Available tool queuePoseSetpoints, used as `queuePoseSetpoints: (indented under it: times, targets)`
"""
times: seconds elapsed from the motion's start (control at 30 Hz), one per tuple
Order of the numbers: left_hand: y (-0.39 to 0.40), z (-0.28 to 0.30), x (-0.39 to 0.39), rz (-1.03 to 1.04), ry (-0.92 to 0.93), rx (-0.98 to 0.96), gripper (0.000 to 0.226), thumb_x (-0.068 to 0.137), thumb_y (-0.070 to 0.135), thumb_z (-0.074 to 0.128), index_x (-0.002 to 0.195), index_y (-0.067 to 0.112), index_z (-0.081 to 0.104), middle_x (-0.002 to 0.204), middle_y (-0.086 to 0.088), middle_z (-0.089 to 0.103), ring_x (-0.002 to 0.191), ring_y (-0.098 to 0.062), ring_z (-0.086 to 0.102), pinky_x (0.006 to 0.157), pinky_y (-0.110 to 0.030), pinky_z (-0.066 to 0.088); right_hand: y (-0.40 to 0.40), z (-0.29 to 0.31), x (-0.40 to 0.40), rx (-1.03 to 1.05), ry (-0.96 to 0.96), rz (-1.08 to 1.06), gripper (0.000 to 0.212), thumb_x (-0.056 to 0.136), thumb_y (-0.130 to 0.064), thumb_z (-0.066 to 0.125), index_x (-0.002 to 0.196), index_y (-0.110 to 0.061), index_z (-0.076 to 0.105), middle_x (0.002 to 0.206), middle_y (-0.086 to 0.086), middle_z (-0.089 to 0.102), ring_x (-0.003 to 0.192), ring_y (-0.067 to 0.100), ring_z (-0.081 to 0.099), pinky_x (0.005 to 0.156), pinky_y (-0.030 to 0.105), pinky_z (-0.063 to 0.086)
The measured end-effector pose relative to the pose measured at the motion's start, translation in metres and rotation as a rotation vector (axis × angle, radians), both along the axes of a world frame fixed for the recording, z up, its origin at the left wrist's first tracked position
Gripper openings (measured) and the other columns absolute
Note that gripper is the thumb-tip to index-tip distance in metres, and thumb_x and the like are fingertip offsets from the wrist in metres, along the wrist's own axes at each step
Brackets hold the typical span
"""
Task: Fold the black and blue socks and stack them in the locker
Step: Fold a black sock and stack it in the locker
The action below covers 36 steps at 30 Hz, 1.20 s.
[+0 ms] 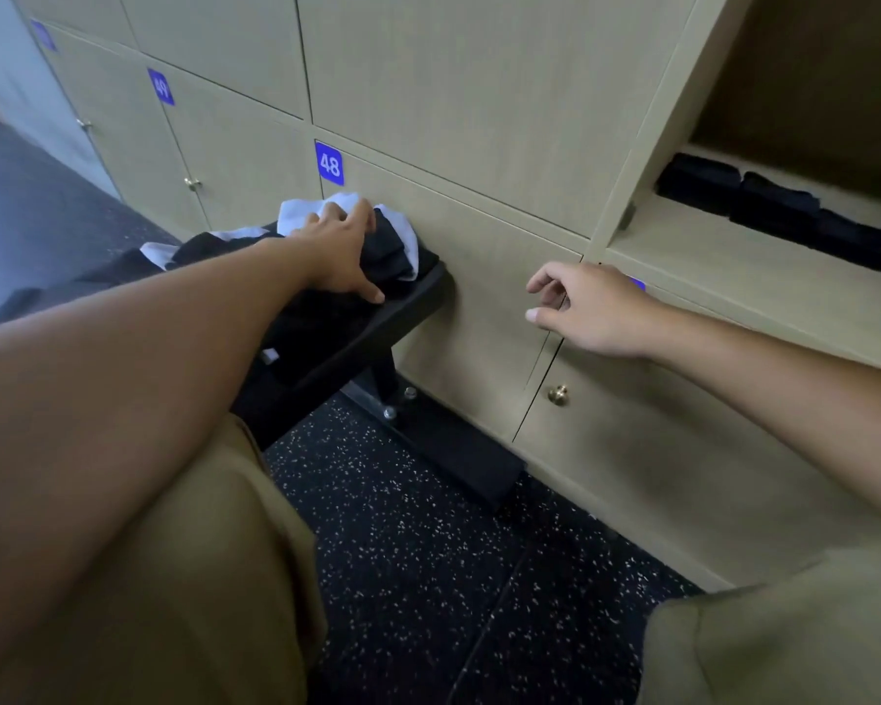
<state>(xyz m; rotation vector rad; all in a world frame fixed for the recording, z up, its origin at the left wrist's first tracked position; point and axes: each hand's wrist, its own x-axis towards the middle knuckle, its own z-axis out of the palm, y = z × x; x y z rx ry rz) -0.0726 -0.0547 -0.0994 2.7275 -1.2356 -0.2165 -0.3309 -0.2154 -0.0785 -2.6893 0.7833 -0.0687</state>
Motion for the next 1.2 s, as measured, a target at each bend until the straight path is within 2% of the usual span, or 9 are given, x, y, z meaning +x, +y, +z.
queuePoseSetpoints:
  times: [0.23,0.37,0.5,0.67,0.8,0.97,1.03,1.13,1.2]
  targets:
    - [-0.002,-0.004,0.004,-0.017,0.03,-0.063,0.061,0.079,0.043,0.08,0.123,0.016,0.047,0.119,-0.009,0.046,0.102,-0.03,0.049,0.09,-0.047,0.048,0.005,-0.005,0.009,0.045,0.03,0.021,0.036,0.096,-0.036,0.065,0.128,-0.021,0.058,0.117,-0.001,0.062,0.101,0.017,0.057,0.081,0.025,0.037]
    - [0.0,0.002,0.003,-0.055,-0.084,-0.135,0.015,0.084,0.034,0.066,0.086,0.019,0.064,0.102,-0.005,0.058,0.094,-0.029,0.057,0.085,-0.038,0.044,0.005,-0.003,0.013,0.061,0.01,0.002,0.033,0.096,-0.036,0.065,0.125,-0.022,0.06,0.113,-0.003,0.063,0.1,0.017,0.059,0.08,0.025,0.037]
    - [0.007,0.014,-0.003,0.039,-0.041,-0.319,0.009,0.083,0.023,0.066,0.089,0.019,0.071,0.098,-0.004,0.068,0.093,-0.03,0.06,0.078,-0.036,0.046,0.009,0.001,0.019,0.111,-0.076,-0.035,0.021,0.095,-0.031,0.068,0.114,-0.023,0.064,0.097,-0.008,0.064,0.085,0.011,0.059,0.073,0.023,0.039]
    - [0.017,0.045,-0.014,0.07,-0.013,-0.554,0.007,0.085,0.023,0.068,0.089,0.019,0.072,0.094,0.002,0.073,0.09,-0.023,0.065,0.076,-0.033,0.052,0.025,0.014,0.033,0.618,-0.338,-0.155,0.015,0.098,-0.026,0.065,0.11,-0.017,0.063,0.107,0.007,0.073,0.086,0.019,0.069,0.081,0.036,0.055]
    - [0.02,0.065,-0.031,-0.039,0.014,-0.626,0.008,0.087,0.021,0.073,0.092,0.016,0.074,0.074,0.017,0.063,0.081,-0.011,0.062,0.061,-0.013,0.041,0.04,0.032,0.045,0.975,-0.444,-0.192,0.036,0.105,-0.039,0.052,0.123,-0.008,0.055,0.117,0.013,0.071,0.095,0.025,0.072,0.089,0.039,0.059]
    - [0.027,0.074,-0.05,-0.251,0.073,-0.594,0.01,0.085,0.021,0.081,0.09,0.014,0.079,0.082,0.007,0.073,0.078,-0.001,0.067,0.065,-0.002,0.041,0.049,0.043,0.06,1.276,-0.506,-0.235,0.064,0.1,-0.062,0.042,0.131,-0.006,0.05,0.118,0.018,0.07,0.095,0.031,0.076,0.085,0.04,0.061]
    - [0.032,0.074,-0.055,-0.317,0.095,-0.557,0.007,0.084,0.02,0.081,0.09,0.015,0.08,0.082,0.005,0.075,0.077,0.004,0.067,0.07,-0.004,0.043,0.053,0.044,0.064,1.276,-0.538,-0.256,0.051,0.102,-0.052,0.05,0.129,-0.01,0.054,0.117,0.015,0.071,0.09,0.03,0.076,0.075,0.035,0.062]
    - [0.041,0.075,-0.06,-0.385,0.176,-0.512,0.01,0.084,0.018,0.082,0.093,0.013,0.08,0.086,0.009,0.075,0.079,0.007,0.066,0.076,-0.004,0.045,0.055,0.038,0.067,1.176,-0.61,-0.309,0.01,0.1,-0.011,0.057,0.105,-0.005,0.063,0.107,0.012,0.071,0.085,0.027,0.074,0.068,0.03,0.061]
    - [0.048,0.076,-0.057,-0.375,0.217,-0.47,0.019,0.084,0.022,0.084,0.1,0.015,0.079,0.095,0.009,0.075,0.088,0.002,0.069,0.078,-0.005,0.047,0.053,0.034,0.067,1.094,-0.647,-0.349,0.012,0.096,0.0,0.057,0.105,-0.006,0.061,0.107,0.012,0.069,0.09,0.027,0.072,0.067,0.032,0.061]
